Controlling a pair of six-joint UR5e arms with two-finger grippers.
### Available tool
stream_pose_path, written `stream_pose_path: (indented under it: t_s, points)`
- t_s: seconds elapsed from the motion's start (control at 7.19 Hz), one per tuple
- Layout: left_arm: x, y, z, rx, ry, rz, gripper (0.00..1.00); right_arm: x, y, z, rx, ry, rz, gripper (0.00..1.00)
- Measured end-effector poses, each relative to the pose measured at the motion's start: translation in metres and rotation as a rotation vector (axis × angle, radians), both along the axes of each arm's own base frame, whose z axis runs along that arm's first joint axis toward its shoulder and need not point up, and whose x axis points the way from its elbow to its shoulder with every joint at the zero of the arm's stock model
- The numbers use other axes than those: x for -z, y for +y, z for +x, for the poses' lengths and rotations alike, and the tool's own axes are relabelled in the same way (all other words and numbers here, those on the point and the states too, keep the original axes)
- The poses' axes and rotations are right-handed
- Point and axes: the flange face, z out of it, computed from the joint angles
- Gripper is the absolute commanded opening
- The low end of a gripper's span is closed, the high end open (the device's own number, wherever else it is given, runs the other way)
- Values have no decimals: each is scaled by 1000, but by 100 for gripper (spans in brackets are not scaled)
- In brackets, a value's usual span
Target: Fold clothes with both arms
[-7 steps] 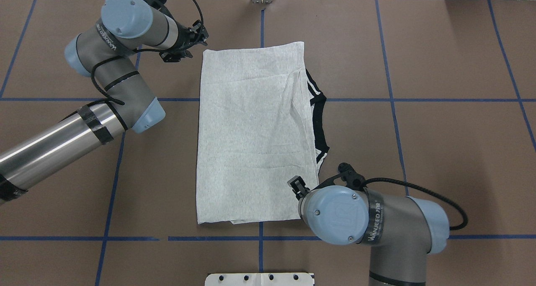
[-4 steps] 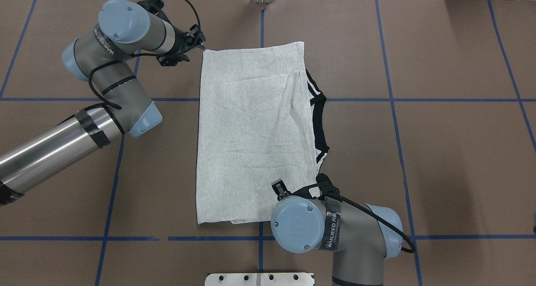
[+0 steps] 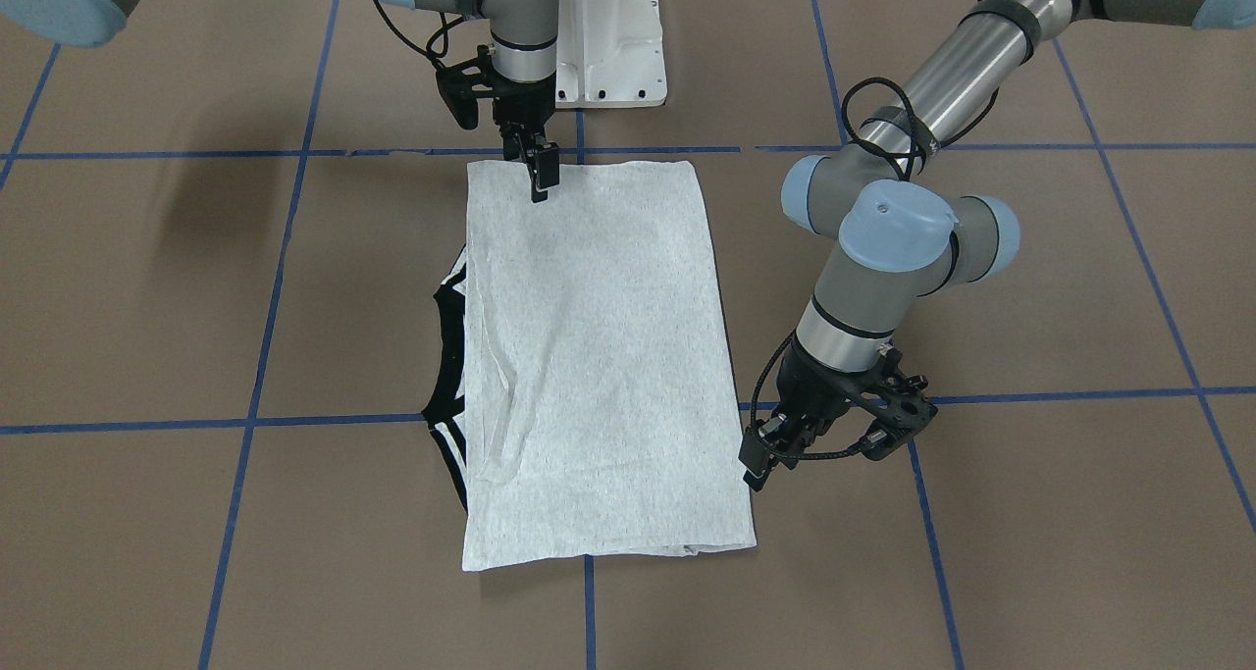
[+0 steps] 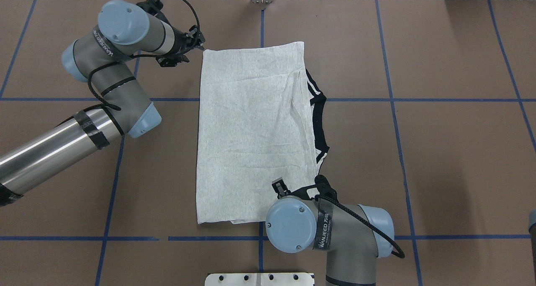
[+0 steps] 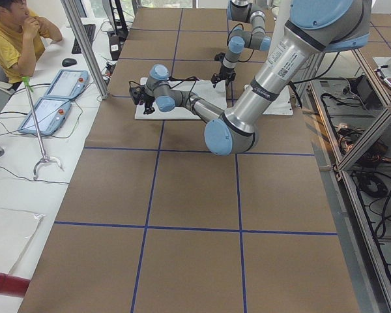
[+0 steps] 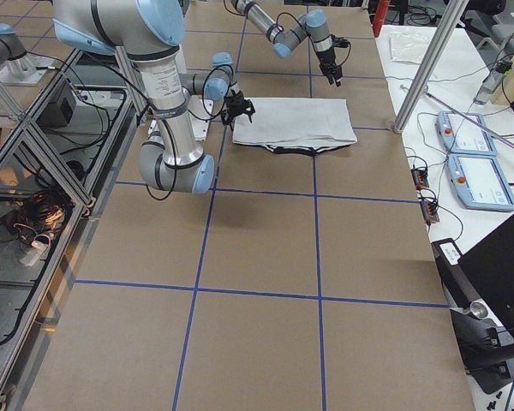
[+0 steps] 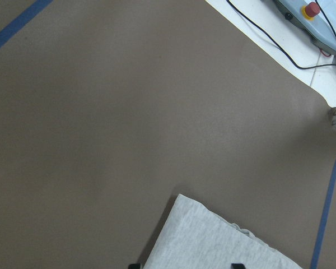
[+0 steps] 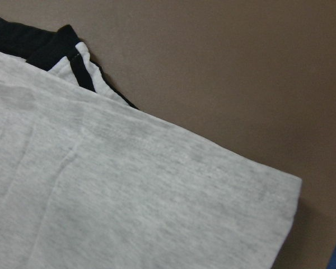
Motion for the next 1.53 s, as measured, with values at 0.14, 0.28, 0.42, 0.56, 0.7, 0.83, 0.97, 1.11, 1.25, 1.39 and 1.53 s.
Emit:
stream_pose_path:
  t_s: [0.14, 0.28, 0.42, 0.56, 0.7, 0.83, 0.97, 1.11, 1.25, 1.39, 1.53]
  points:
    - [0, 0, 0, 0, 0, 0, 62, -4, 3, -2, -6, 7, -11, 94]
    - [0, 0, 0, 0, 0, 0, 62, -7, 4, -5, -9, 14, -17, 58]
    - [1, 0, 0, 1, 1, 1, 62, -9, 5, -7, -11, 20, -19, 1]
    - [1, 0, 0, 1, 1, 1, 62, -9, 4, -8, -12, 22, -21, 0]
    - [1, 0, 0, 1, 1, 1, 62, -9, 4, -8, -13, 21, -21, 0]
    - [-1, 1, -1, 0, 0, 0, 62, -9, 3, -7, -16, 20, -22, 0]
    - [-4, 2, -2, 0, -2, -2, 62, -7, 0, -4, -23, 15, -22, 0]
    - [-6, 2, -2, 0, -3, -2, 62, -7, -5, 0, -35, 12, -23, 0]
    - [-4, 3, -3, 0, 1, 1, 62, -8, -7, 3, -50, 11, -28, 0]
    - [0, 9, -7, 2, 13, 4, 62, -7, -9, 5, -63, 6, -30, 0]
    - [5, 24, -16, 4, 41, 6, 62, -5, -10, 9, -70, -2, -31, 0]
